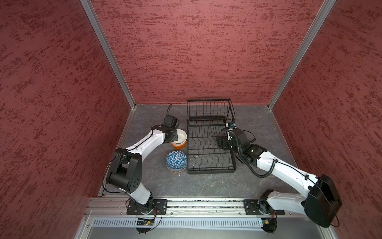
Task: Load bowls into a dish rack
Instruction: Pick up the bowl.
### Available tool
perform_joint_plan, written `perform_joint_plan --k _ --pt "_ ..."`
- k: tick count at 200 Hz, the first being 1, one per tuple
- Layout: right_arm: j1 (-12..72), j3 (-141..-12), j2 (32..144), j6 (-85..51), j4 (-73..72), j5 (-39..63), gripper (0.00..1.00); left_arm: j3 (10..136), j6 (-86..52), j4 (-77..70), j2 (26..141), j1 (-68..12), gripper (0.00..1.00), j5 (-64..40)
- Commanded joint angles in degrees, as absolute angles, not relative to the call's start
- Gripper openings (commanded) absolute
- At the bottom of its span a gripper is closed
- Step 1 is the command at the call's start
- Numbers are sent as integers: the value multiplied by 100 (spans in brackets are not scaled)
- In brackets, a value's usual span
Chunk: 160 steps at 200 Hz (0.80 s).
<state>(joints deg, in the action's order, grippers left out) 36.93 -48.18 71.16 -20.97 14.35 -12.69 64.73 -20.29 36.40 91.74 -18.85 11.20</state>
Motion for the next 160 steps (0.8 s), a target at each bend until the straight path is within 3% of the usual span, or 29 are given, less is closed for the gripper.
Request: perform_joint_plan --k 1,160 --pt "3727 -4777 6987 -2096 1314 -1328 93 6592 -2027 3596 9110 -1932 3 1169" --pt "3727 -4763 6988 -2057 1196 -1215 93 6412 -1880 3471 8406 -1986 0 785"
